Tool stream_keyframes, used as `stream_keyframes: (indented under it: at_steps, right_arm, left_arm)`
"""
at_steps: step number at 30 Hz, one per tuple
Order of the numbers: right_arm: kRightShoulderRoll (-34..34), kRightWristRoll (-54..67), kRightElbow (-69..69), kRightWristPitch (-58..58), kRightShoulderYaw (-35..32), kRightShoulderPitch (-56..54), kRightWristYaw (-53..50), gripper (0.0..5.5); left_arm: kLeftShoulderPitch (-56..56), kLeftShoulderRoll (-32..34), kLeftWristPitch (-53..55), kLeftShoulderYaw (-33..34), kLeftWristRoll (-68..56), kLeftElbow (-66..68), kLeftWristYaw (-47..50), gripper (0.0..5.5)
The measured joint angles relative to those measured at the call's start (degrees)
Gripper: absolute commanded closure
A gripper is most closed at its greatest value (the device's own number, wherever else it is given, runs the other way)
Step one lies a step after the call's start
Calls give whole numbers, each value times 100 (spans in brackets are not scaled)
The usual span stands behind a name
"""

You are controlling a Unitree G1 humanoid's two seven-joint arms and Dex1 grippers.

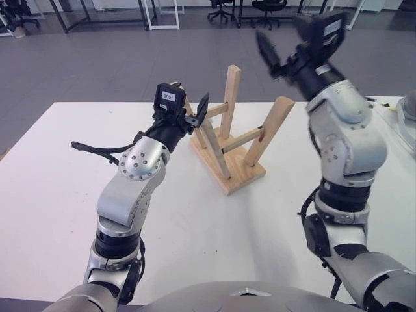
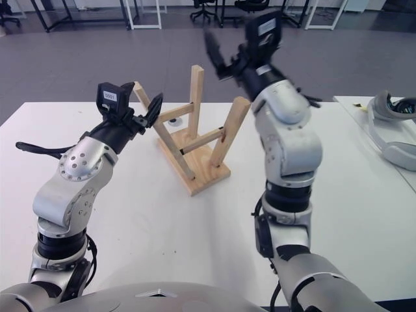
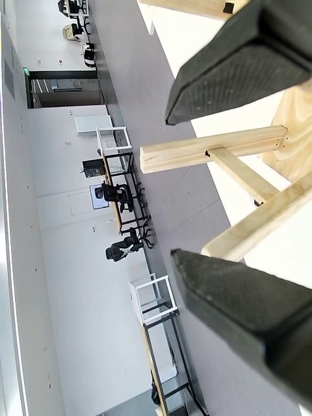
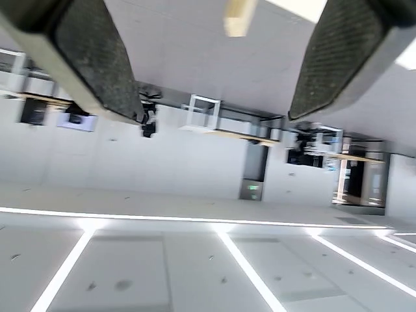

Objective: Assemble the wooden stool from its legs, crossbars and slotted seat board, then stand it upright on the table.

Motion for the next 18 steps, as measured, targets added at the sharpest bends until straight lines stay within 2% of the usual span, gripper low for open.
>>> stream_keyframes:
  at_steps: [4, 9, 18]
  right_arm:
    - [-100, 341, 207, -70, -516, 459, 2, 139]
    - [301, 808, 535, -7, -460, 1184, 48, 139]
    - [613, 1481, 1340, 492, -703, 976, -306, 139]
  left_arm:
    - [68, -2, -85, -80, 236, -46, 3, 198]
    - [137, 3, -130, -134, 460, -96, -6, 198]
    - [375, -120, -99, -316, 685, -360, 5, 198]
